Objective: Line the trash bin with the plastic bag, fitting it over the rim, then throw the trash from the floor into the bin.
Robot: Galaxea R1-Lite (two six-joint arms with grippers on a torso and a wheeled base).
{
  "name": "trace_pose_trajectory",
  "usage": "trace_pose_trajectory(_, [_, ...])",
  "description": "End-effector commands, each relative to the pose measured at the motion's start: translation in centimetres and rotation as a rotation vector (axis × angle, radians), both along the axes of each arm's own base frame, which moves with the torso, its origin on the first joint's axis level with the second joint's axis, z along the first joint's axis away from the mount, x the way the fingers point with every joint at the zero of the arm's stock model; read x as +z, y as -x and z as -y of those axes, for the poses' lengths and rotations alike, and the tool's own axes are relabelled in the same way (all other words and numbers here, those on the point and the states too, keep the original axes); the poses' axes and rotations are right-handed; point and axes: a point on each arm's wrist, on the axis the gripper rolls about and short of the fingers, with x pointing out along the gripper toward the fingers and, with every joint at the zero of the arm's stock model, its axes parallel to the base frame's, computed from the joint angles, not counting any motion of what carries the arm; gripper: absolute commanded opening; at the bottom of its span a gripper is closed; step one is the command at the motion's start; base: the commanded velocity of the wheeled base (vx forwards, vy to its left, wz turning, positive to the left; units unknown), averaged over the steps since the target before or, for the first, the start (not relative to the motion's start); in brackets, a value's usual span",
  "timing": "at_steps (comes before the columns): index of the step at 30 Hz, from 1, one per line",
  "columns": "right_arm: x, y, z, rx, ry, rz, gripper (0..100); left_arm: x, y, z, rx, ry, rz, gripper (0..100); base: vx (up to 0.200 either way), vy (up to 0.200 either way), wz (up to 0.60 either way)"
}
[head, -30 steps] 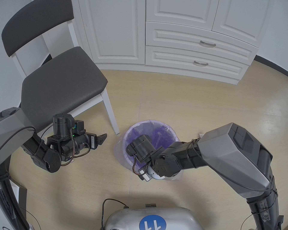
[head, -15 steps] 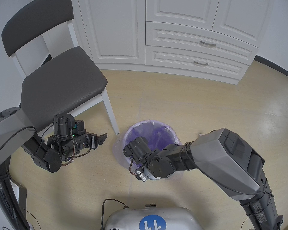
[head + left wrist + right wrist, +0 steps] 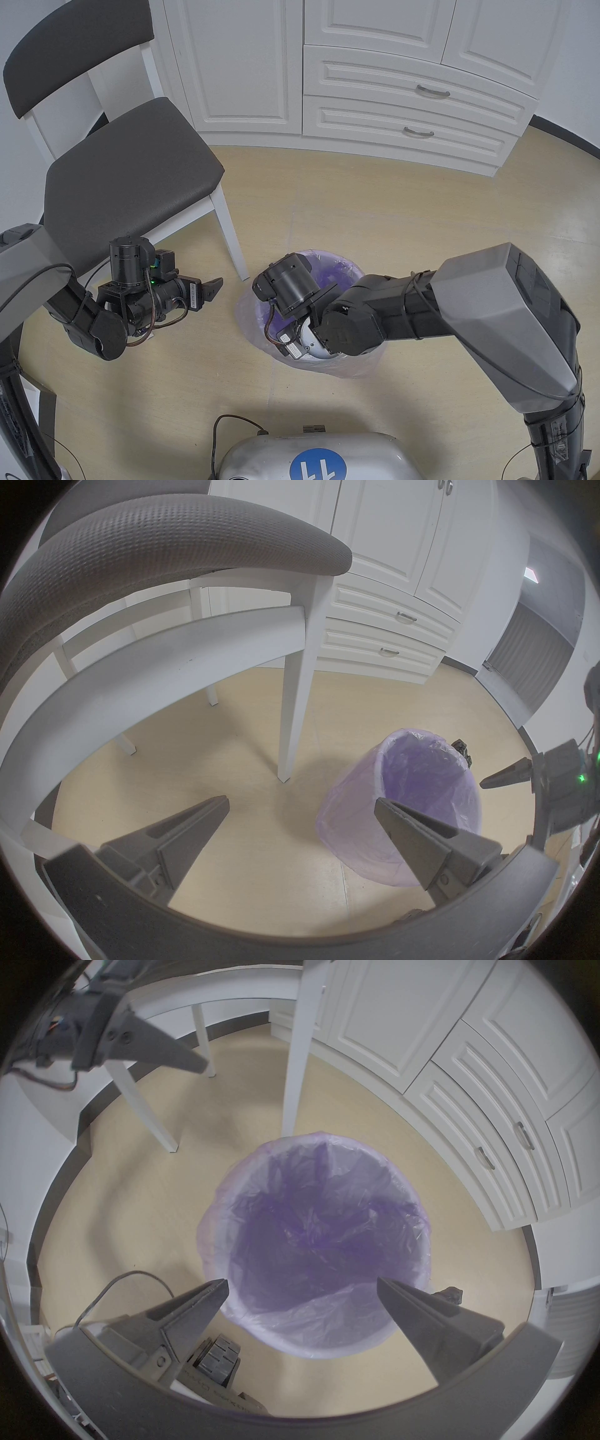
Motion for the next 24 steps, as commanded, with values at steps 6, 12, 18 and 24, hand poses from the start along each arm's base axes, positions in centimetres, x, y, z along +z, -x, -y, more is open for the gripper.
trace_pose_trajectory(6, [-2.4, -4.5, 0.2, -0.076, -0.018, 0.030, 100, 0.0, -0.2, 0.0, 0.001, 0.004, 0.015, 100, 0.000, 0.000, 0.00])
trace_pose_trajectory(12, [-4.1, -6.4, 0.9, -0.104, 0.092, 0.066, 100, -0.1, -0.2, 0.0, 0.001, 0.004, 0.013, 100, 0.000, 0.000, 0.00])
trace_pose_trajectory(18, [-4.5, -6.3, 0.8, -0.090, 0.180, 0.083, 100, -0.1, -0.2, 0.1, 0.000, 0.003, 0.012, 100, 0.000, 0.000, 0.00])
trace_pose_trajectory(24, [-3.8, -6.2, 1.2, -0.131, 0.239, 0.119, 100, 0.0, -0.1, 0.0, 0.000, 0.004, 0.015, 100, 0.000, 0.000, 0.00])
